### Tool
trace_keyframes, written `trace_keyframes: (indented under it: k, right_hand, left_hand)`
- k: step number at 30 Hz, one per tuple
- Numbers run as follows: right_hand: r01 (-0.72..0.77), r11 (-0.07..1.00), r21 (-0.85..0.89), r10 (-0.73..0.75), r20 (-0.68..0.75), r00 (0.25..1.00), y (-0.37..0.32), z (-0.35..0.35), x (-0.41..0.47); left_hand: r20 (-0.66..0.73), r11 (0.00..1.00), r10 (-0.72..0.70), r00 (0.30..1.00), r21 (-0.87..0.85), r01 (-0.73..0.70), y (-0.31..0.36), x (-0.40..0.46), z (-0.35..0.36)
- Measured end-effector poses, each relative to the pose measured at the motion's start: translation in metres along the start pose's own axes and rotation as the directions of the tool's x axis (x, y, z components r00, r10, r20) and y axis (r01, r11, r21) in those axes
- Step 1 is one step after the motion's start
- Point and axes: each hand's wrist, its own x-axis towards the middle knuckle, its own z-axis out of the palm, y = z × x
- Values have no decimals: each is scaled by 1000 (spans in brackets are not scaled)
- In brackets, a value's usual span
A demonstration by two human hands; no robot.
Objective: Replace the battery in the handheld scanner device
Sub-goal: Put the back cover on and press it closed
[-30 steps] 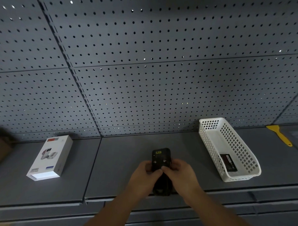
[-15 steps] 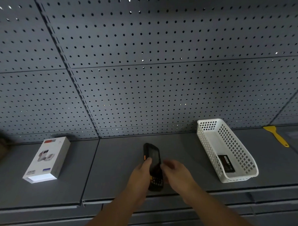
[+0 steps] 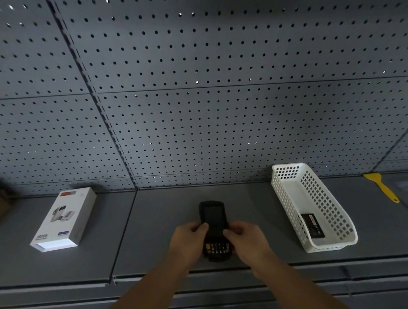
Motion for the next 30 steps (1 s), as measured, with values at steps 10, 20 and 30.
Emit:
trace_keyframes:
  k: [10,20,30]
  right_hand:
    - [31,973,-227,-38,-25,999,6,1,9]
    - [25,932,-361,-47,-52,998,8,6,11]
    - [27,915,-403,-58,-66,996,-1,8,5]
  left_hand:
    - [7,998,-28,1000,51,27,-15,23,1]
    - [23,990,-9,1000,141,6,-30,42,3]
    - [75,985,24,997,167,-36,-38,62,-1]
